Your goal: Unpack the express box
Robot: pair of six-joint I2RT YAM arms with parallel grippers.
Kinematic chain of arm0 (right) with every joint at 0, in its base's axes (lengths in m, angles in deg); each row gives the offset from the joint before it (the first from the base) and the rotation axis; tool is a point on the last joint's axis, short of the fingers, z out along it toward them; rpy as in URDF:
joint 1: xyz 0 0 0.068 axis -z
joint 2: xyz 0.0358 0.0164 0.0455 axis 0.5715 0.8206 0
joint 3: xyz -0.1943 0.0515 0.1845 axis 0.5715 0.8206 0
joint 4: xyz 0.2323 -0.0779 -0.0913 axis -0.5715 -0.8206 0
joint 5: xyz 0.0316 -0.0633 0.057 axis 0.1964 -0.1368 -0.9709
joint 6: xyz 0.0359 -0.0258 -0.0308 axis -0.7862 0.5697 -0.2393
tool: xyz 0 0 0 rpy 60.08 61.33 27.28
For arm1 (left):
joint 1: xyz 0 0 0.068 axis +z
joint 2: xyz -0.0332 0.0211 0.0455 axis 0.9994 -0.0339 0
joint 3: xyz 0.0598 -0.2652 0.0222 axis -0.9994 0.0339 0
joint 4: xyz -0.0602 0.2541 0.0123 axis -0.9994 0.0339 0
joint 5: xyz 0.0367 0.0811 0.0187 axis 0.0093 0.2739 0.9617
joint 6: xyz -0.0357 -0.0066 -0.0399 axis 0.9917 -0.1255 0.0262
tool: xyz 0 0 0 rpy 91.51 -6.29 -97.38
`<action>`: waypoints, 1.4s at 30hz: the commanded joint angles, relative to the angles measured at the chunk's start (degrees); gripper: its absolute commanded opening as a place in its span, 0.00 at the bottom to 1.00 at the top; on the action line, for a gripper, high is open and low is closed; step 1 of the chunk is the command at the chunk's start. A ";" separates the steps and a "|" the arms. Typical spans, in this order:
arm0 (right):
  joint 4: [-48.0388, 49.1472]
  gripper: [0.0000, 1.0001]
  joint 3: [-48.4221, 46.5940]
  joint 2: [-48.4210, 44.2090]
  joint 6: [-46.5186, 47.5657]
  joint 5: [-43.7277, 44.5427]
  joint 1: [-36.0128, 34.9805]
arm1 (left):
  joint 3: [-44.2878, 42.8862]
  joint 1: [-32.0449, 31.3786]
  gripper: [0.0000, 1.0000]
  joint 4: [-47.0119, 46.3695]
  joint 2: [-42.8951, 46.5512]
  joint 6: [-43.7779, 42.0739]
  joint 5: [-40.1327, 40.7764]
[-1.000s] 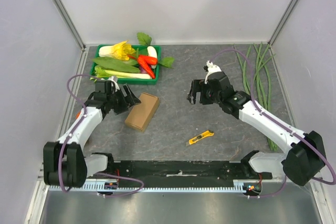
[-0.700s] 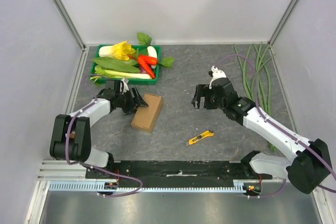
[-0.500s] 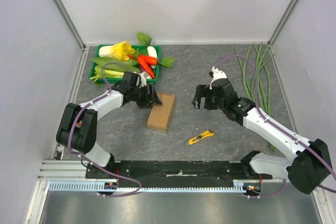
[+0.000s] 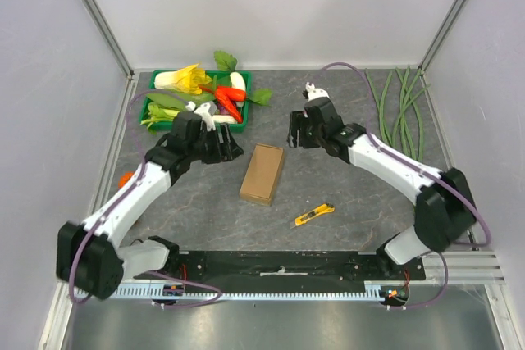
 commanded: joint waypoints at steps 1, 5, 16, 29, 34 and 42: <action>1.98 0.62 -7.96 9.16 0.68 1.08 -0.32 | 7.59 -0.35 0.67 2.03 8.34 6.29 0.08; 2.85 0.43 -12.36 17.08 0.15 0.73 -0.41 | 15.75 -1.05 0.46 -0.07 13.19 12.19 -5.79; 6.10 0.30 -13.16 27.20 -0.55 -2.87 -0.41 | 20.52 -4.74 0.33 0.63 9.24 12.02 -9.42; 6.46 0.38 -9.63 22.46 -3.45 4.41 -0.50 | 21.49 -5.01 0.30 1.33 8.62 13.78 -6.61; 6.28 0.43 -14.11 23.77 -3.03 7.69 -0.59 | 22.54 -5.36 0.31 -0.42 7.75 14.48 -6.08; 5.76 0.43 -20.10 30.27 0.68 0.12 -0.68 | 23.77 -5.80 0.32 -4.99 4.41 15.62 -5.29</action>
